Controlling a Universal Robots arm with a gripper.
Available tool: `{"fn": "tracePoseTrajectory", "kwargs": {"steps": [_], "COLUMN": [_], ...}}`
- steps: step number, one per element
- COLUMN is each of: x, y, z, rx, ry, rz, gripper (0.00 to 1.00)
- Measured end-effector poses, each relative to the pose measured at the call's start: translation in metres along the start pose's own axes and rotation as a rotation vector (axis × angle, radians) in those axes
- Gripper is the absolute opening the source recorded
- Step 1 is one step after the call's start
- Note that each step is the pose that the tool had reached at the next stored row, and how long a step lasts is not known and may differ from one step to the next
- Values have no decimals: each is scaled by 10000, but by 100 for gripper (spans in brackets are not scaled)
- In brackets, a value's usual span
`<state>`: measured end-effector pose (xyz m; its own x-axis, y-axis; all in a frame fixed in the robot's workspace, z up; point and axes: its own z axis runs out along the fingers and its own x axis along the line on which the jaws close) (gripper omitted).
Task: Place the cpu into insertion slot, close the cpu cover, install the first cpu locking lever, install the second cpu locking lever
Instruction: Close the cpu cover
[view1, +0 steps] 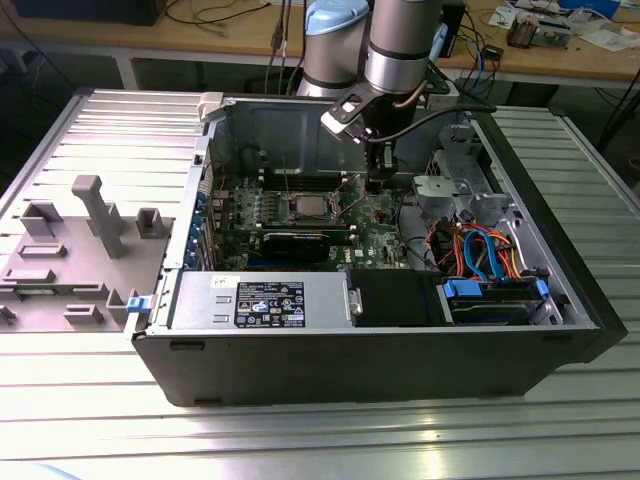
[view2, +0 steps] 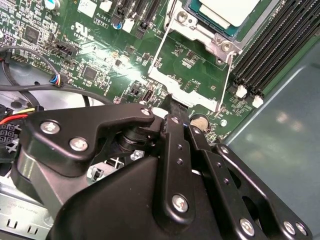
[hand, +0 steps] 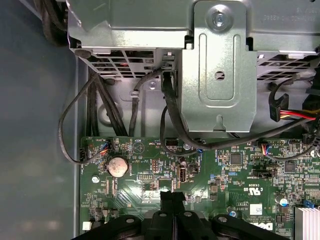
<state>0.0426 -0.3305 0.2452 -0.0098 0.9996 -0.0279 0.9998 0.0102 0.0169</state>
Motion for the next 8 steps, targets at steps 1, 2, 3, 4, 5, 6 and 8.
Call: {"fn": "tracePoseTrajectory", "kwargs": {"steps": [1, 2, 3, 4, 5, 6, 8], "x": [0, 0, 0, 0, 0, 1, 1], "y": [-3, -8, -13, -20, -31, -47, -63], "z": [0, 0, 0, -1, 0, -1, -1], "rx": [0, 0, 0, 0, 0, 0, 0], "ry": [0, 0, -1, -1, 0, 0, 0], "rz": [1, -1, -1, -1, -1, -2, -1], "gripper": [11, 11, 11, 11, 11, 11, 11]}}
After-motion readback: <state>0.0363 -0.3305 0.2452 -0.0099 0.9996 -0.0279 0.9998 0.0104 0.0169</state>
